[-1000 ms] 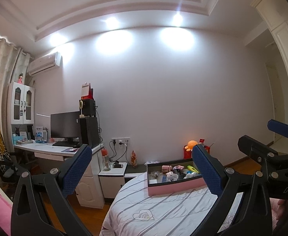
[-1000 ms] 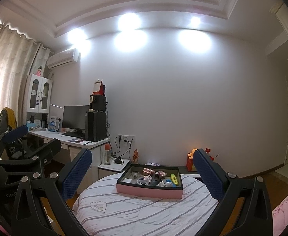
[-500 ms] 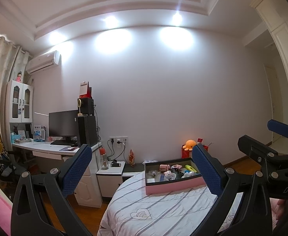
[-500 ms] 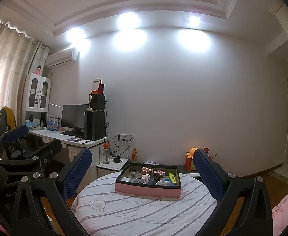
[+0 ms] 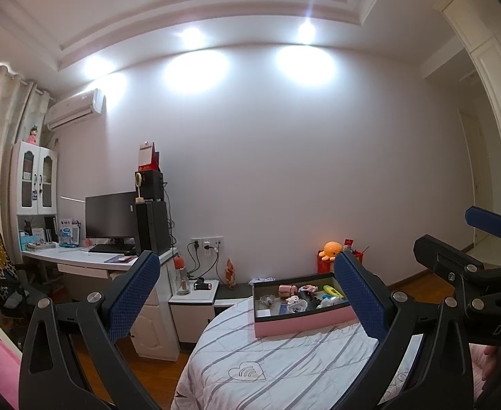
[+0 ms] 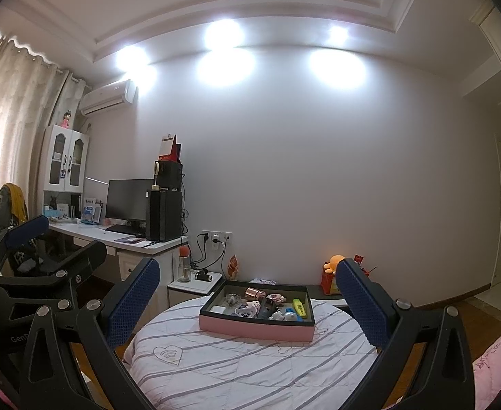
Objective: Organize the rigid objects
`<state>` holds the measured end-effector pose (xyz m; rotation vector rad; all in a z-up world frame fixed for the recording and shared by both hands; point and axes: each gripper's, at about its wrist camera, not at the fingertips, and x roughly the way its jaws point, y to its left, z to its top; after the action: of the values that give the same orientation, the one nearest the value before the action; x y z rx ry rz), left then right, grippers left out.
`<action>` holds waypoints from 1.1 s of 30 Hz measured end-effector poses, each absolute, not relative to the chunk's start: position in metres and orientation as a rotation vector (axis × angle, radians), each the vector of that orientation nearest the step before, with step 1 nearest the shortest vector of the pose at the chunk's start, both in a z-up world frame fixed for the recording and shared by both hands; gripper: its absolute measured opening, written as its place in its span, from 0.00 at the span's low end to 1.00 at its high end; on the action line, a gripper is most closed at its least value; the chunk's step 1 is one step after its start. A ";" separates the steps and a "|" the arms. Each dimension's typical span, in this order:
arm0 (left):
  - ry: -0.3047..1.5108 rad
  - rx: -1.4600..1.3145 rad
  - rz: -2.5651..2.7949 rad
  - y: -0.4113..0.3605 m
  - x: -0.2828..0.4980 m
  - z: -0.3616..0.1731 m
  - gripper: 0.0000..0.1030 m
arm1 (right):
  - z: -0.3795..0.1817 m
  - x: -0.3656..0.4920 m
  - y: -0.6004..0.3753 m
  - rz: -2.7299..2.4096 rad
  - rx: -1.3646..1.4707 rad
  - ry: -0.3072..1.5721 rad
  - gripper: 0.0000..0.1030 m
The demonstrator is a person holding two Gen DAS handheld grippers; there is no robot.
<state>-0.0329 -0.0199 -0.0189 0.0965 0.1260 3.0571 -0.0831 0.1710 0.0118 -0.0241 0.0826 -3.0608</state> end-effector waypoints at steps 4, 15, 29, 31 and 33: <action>0.114 0.105 3.057 -0.021 -0.033 -0.018 1.00 | 0.012 -0.085 0.171 -3.056 -0.021 0.074 1.00; 0.113 0.098 3.057 -0.023 -0.035 -0.019 1.00 | 0.009 -0.085 0.169 -3.053 -0.021 0.087 1.00; 0.117 0.094 3.058 -0.024 -0.035 -0.020 1.00 | 0.007 -0.082 0.169 -3.056 -0.009 0.092 1.00; 0.119 0.094 3.060 -0.024 -0.034 -0.019 1.00 | 0.007 -0.081 0.170 -3.056 -0.009 0.092 1.00; 0.122 0.095 3.061 -0.024 -0.034 -0.019 1.00 | 0.007 -0.082 0.170 -3.056 -0.008 0.093 1.00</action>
<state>-0.0338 -0.0243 -0.0191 0.0954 0.1224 3.0612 -0.0815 0.1698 0.0066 -0.0079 0.0930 -3.0556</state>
